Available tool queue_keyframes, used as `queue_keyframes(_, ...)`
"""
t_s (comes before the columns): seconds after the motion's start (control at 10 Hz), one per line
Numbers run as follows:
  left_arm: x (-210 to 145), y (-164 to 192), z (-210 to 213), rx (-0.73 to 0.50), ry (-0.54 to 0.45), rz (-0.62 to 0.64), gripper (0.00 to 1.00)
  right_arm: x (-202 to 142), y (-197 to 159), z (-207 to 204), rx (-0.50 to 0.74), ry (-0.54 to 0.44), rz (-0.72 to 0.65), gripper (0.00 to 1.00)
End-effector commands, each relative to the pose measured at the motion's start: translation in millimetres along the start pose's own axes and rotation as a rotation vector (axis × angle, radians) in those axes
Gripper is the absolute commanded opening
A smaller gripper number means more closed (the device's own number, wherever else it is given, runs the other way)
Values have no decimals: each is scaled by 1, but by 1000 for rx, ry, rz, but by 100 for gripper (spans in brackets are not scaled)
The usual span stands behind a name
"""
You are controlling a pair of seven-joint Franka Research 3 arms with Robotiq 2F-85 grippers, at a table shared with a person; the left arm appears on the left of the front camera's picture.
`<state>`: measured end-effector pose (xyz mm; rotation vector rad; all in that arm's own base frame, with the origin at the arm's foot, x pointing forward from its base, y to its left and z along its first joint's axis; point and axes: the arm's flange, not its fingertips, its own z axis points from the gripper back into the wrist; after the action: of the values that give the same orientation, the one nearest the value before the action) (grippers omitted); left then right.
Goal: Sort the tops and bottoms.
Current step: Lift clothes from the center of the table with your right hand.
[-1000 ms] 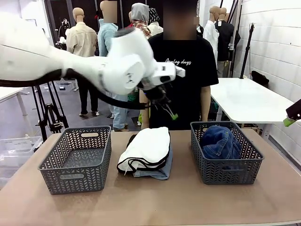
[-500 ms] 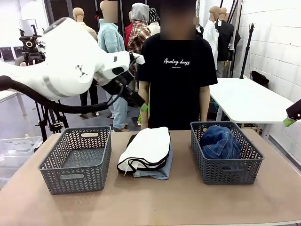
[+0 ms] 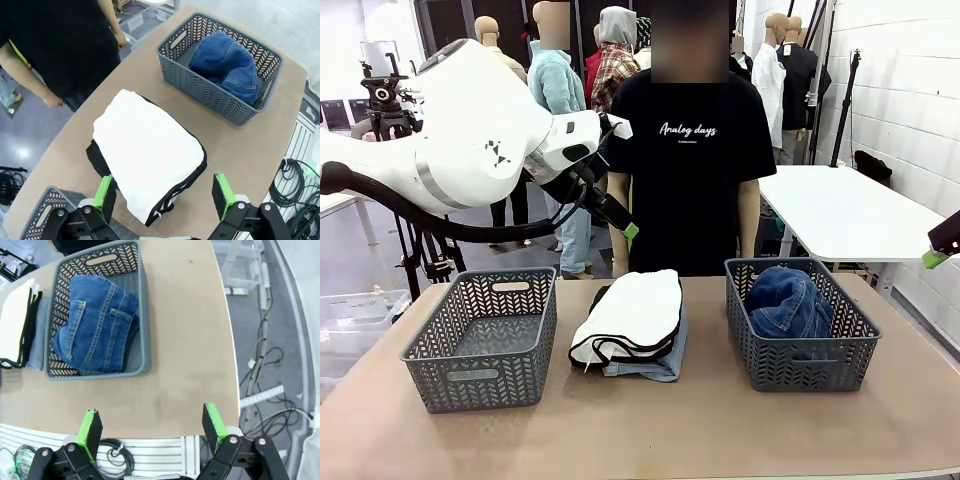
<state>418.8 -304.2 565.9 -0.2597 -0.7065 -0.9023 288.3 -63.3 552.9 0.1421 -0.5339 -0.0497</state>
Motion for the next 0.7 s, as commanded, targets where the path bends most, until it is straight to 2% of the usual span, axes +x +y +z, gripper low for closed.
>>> queue_keyframes(0.0,-8,10,0,-75,22,-12,100,0,1,-2,7,-8,-4,100)
queue_keyframes(0.3,-71,56,51,-23,172,-20,100,0,1,-2,7,-8,-4,100)
queue_keyframes(0.6,-83,74,98,46,140,-29,100,0,0,0,0,0,-1,100)
